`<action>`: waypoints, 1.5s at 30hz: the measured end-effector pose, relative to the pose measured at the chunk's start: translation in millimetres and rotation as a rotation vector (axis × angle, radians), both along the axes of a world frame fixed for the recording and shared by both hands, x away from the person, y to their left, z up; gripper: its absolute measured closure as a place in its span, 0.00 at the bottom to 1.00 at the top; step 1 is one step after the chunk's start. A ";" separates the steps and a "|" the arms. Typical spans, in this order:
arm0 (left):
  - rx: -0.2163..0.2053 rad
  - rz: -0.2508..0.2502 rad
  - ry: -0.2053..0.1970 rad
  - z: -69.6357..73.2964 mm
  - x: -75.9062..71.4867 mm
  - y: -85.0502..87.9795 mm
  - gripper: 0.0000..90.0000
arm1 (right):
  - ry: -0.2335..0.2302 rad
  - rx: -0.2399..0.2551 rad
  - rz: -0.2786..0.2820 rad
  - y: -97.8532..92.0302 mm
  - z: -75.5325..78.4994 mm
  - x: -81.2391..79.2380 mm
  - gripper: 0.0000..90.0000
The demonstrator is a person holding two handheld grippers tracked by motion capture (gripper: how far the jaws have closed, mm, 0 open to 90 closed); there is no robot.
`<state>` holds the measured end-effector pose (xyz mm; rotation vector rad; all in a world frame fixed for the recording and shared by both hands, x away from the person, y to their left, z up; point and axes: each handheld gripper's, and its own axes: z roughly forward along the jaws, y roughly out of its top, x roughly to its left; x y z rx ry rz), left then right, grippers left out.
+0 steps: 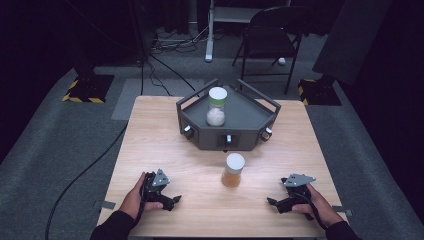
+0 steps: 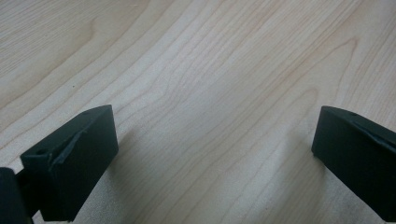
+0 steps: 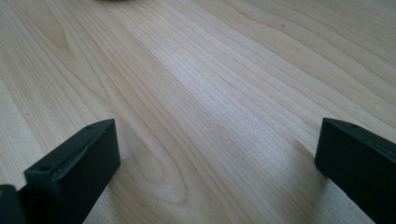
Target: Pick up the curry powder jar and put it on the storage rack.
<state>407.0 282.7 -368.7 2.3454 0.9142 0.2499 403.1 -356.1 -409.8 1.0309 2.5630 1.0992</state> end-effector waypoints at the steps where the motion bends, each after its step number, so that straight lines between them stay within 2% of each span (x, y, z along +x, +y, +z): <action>1: 0.000 0.000 0.000 0.0 -0.1 0.0 0.00 | 0.000 0.000 0.000 0.0 0.0 0.0 0.00; 19: 0.001 0.001 0.000 0.2 -0.3 0.4 0.00 | -0.007 -0.012 -0.006 4.1 2.0 -1.2 0.01; 22: 0.001 0.001 0.000 0.2 -0.3 0.4 0.00 | -0.019 -0.018 -0.002 5.4 3.4 -3.2 0.02; 31: 0.001 0.001 0.000 0.1 -0.3 0.4 0.00 | -0.072 0.015 -0.031 3.2 12.5 -10.9 0.02; 39: 0.001 0.001 0.000 0.2 -0.3 0.4 0.00 | -0.120 0.071 -0.066 -4.0 20.8 -17.6 0.02; 45: 0.001 0.001 0.000 0.1 -0.3 0.5 0.00 | -0.157 0.090 -0.091 -3.1 26.0 -22.8 0.02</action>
